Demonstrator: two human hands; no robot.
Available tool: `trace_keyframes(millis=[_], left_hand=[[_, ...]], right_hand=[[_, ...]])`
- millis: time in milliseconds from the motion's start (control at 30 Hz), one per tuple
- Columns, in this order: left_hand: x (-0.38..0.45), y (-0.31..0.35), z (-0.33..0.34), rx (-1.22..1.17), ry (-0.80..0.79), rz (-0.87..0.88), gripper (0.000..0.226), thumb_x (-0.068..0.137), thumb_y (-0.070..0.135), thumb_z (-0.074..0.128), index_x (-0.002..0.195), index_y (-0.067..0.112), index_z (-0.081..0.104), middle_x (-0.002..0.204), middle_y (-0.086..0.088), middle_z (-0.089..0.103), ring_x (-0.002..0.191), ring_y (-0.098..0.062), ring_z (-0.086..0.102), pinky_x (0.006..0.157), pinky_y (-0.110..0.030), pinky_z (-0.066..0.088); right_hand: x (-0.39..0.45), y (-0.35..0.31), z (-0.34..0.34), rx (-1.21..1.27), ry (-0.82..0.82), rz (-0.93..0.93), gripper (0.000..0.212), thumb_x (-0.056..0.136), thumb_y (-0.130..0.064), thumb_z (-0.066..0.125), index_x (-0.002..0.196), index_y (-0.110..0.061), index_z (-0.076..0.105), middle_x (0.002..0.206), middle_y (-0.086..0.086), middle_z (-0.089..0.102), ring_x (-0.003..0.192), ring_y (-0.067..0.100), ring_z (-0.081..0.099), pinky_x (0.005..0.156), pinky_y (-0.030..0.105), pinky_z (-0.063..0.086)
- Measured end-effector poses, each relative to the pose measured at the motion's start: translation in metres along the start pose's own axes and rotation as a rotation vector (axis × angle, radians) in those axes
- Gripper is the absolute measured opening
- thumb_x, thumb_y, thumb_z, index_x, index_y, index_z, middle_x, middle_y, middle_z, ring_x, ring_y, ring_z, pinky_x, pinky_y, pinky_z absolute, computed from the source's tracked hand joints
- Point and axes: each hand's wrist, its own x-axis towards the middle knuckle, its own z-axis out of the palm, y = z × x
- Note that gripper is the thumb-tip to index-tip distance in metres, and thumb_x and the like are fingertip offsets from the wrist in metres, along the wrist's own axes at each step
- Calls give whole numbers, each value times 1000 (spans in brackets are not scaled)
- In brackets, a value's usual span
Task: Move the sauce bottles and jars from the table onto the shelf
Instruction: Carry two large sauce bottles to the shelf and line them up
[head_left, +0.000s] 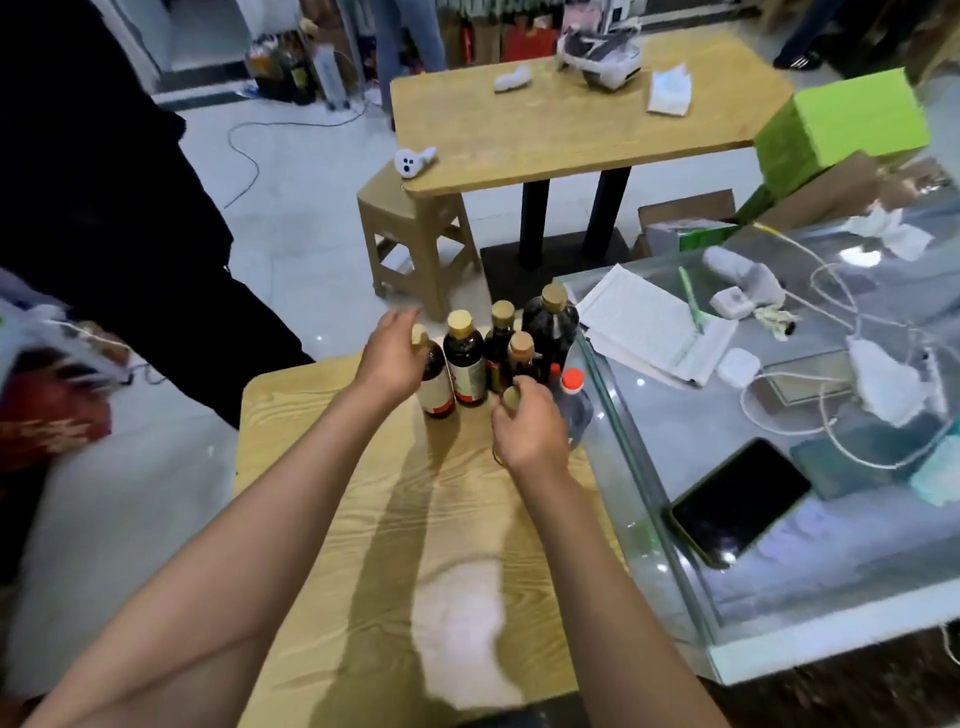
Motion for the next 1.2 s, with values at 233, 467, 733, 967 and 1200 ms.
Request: trace_keyframes(millis=[233,467,733,967,1200], left_hand=[[15,-23,14,185,-77,111,55,90,-3,52,142,13,45,136,-12,47,120,-33,50,99,-34,40],[-13,-33,6,314,-101,187,21,86,23,68,93,7,54,90,-5,45,83,-32,54,65,-34,36],[-91,-36,-33,20,-10,327,34,73,42,79,84,14,64,81,1,58,76,-19,54,65,-34,46],[-189,-14,-72,-418,30,485,26,62,31,88,76,22,67,81,4,64,75,-10,59,65,-26,47],[-276,21,-75,-556,-52,625,26,58,34,89,72,22,70,74,8,66,67,-8,63,61,-29,53]], right_hand=[[6,15,9,32,21,-17,40,91,-9,59,130,-13,52,118,10,64,110,30,58,86,37,49],[-5,15,10,228,75,99,34,85,-13,71,108,-22,47,93,-1,65,87,19,64,72,35,57],[-83,-10,-6,581,254,34,40,79,-7,79,96,-29,50,102,-1,70,92,9,68,77,15,54],[-195,-25,-27,717,518,-73,44,74,7,78,93,-24,54,101,12,72,94,24,71,85,34,57],[-320,-3,-53,790,754,-91,42,79,3,77,116,-14,64,105,8,73,97,19,71,87,27,57]])
